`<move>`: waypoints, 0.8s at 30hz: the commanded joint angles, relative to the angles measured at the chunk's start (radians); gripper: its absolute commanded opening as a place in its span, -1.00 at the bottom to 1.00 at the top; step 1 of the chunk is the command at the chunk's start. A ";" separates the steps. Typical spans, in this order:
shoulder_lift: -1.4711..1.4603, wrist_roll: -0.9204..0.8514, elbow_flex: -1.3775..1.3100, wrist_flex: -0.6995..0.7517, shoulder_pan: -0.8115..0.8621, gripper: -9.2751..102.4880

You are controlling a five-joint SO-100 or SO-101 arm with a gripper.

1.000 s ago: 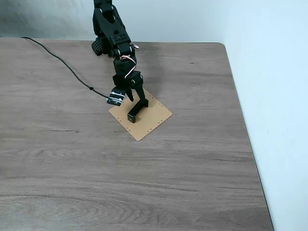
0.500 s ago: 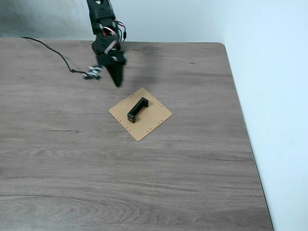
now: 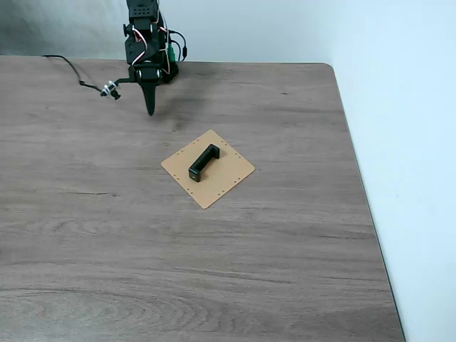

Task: Grasp a black block and then place it on the board.

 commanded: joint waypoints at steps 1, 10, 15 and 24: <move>0.120 0.109 0.049 0.021 -0.014 -0.83; 0.497 0.270 0.354 0.023 -0.023 -0.83; 0.658 0.227 0.474 0.072 -0.020 -0.83; 0.727 0.210 0.541 0.060 -0.026 -0.83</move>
